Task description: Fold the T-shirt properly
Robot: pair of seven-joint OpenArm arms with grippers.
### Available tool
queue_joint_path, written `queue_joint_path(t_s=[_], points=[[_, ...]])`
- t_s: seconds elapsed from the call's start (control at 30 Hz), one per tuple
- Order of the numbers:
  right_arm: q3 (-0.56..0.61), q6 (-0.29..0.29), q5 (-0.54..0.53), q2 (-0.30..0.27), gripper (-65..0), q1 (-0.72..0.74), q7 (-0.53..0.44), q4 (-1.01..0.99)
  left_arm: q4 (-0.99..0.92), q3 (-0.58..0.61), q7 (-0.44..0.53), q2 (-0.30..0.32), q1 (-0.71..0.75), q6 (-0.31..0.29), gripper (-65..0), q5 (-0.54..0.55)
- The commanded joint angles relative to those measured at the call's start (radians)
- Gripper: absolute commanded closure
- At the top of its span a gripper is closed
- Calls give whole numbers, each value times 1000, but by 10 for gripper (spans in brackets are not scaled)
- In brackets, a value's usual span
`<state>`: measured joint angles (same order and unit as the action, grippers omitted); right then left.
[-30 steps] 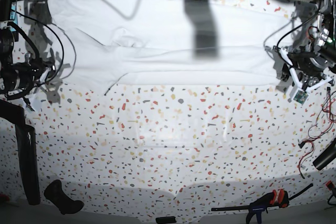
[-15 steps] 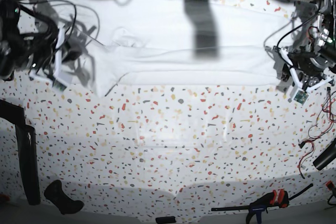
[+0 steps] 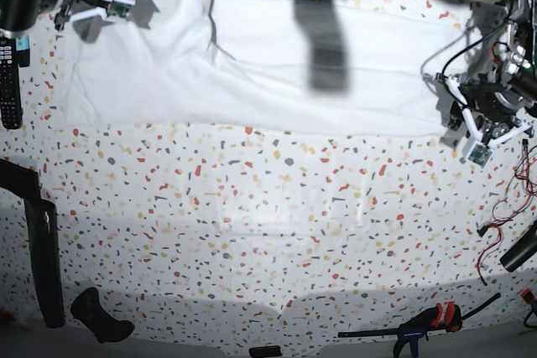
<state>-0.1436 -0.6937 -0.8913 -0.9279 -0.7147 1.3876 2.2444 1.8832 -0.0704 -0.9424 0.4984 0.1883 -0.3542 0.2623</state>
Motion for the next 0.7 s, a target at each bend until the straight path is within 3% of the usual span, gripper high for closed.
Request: queue_joint_path(t_s=[0.0,0.2,0.37,0.53,0.67], points=[[-8,-4,27,-27,0,-22,9,11,17,-8,16,14,-11,4,-207,-1],[-8,-4,261,-53,0,-75,9,-31,17,-8,16,14,-11,4,-207,0],[-8,-4,496,-53,0,-75,-127,-76,16,-8,14,14,-11,3,-207,-1],[-8,7,515,-53,0,-75,-139,-89,-11,-8,-52,14,-11,-22,-212,81],[-8,7,515,-53,0,-75,-139,-89,-116,-8,51,15,-14,-84,-238,113]])
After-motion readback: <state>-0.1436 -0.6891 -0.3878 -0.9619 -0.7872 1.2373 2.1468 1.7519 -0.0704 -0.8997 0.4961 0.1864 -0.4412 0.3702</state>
